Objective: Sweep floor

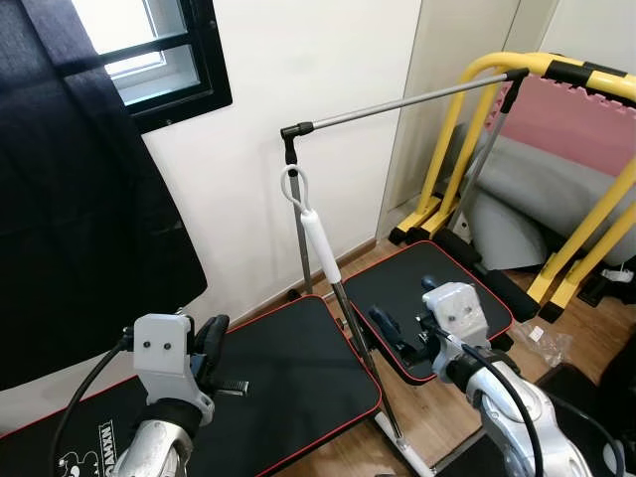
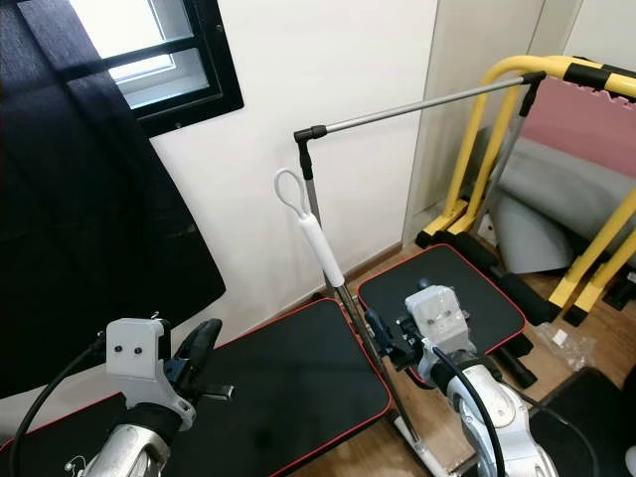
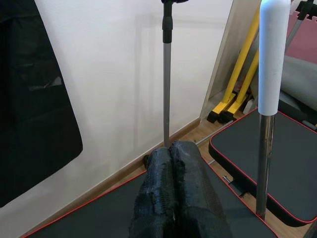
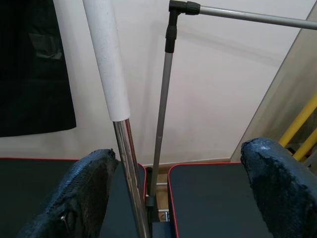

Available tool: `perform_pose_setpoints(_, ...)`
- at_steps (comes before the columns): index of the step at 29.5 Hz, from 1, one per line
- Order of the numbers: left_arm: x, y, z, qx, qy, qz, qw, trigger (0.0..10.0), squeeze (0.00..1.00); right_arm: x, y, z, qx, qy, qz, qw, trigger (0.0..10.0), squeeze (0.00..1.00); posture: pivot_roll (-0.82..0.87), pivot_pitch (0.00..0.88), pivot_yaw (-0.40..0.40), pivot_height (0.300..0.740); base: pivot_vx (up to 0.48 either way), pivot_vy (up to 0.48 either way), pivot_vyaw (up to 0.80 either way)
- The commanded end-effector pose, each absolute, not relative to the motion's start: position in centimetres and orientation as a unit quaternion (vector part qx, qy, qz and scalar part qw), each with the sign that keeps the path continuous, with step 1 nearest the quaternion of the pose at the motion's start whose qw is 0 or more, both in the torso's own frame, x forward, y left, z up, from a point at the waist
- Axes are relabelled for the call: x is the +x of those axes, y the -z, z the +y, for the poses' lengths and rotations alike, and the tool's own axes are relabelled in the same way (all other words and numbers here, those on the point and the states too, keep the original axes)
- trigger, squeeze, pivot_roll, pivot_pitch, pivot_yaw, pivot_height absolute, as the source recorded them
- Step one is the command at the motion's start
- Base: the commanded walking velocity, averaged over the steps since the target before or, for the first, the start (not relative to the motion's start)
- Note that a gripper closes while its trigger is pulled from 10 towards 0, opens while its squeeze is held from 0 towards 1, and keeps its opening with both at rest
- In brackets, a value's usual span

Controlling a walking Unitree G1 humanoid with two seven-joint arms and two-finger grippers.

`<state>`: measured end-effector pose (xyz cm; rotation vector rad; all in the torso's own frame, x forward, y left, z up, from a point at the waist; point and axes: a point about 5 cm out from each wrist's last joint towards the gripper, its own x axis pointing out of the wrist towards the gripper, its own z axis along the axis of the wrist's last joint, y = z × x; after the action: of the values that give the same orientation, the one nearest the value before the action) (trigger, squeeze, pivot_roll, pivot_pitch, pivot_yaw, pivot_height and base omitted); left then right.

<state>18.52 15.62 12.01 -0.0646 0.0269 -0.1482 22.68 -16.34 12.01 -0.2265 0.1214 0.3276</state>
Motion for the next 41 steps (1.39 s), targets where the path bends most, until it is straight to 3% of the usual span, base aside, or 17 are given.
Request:
perform_pose_setpoints(1,18.4,-11.6,15.5,-0.033,0.096,0.023,0.995,10.0,0.00,22.7,-11.5,-16.3,-0.106,-0.165,0.074,0.978,10.0,0.00,-0.15,0.050,-0.010,0.740,0.000,0.000,0.00)
perform_pose_setpoints(19,18.4,-11.7,15.5,-0.031,0.097,0.023,0.995,10.0,0.00,22.9,-11.4,-16.5,-0.103,-0.165,0.090,0.977,10.0,0.00,-0.14,0.054,-0.007,0.740,0.000,0.000,0.00)
perform_pose_setpoints(33,18.8,-12.5,15.3,0.017,0.108,0.012,0.994,10.0,0.00,25.0,-12.5,-20.7,-0.131,-0.085,0.090,0.984,10.0,0.00,-0.14,0.065,-0.014,0.740,0.000,0.000,0.00)
perform_pose_setpoints(41,19.0,-12.3,15.2,-0.016,0.126,0.014,0.992,10.0,0.00,24.5,-12.6,-19.9,-0.132,-0.142,0.089,0.977,10.0,0.00,-0.15,0.065,-0.008,0.740,0.000,0.000,0.00)
